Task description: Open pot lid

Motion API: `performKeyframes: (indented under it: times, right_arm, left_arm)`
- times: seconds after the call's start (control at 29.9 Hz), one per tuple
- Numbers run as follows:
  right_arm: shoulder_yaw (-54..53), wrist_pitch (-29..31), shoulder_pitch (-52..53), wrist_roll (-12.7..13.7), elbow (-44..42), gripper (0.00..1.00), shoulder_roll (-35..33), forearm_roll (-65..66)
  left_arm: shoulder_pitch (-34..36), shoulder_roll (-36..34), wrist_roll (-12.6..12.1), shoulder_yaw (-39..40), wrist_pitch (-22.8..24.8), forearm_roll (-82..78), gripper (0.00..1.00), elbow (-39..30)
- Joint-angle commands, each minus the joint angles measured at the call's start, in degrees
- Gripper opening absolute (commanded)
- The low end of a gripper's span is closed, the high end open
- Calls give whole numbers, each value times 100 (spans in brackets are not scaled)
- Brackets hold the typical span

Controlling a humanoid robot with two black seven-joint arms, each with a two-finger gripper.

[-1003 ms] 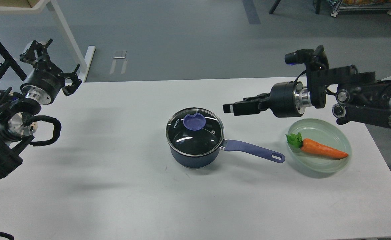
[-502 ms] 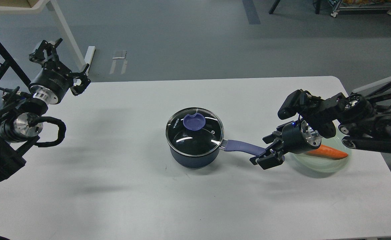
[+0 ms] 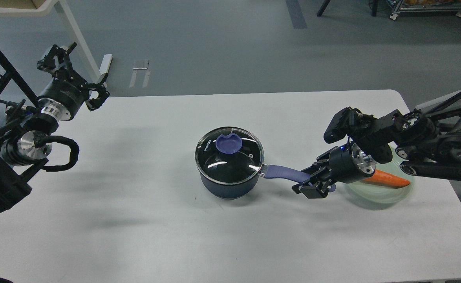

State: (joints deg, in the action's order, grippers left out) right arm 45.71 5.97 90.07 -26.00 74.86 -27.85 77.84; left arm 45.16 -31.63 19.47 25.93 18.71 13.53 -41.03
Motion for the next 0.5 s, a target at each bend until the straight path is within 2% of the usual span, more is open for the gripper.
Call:
performKeyframes:
  times: [0.0, 0.07, 0.2, 0.3, 0.47]
  right_arm:
    - [0, 1, 10, -1, 3, 38, 34, 21]
    - [0, 1, 10, -1, 3, 33, 34, 161]
    - [9, 1, 19, -1, -6, 30, 34, 346]
    - [9, 1, 63, -1, -6, 23, 34, 364]
    - [0, 1, 81, -1, -15, 18, 51, 373]
  left_arm:
    - [11, -10, -57, -35, 1, -34, 99, -36]
    - [11, -28, -101, -79, 1, -34, 99, -133]
    - [11, -80, -110, -123, -8, -34, 99, -265]
    - [37, -159, -119, -211, -25, -113, 99, -405]
    - [134, -186, -110, -237, -69, -1341, 99, -1046]
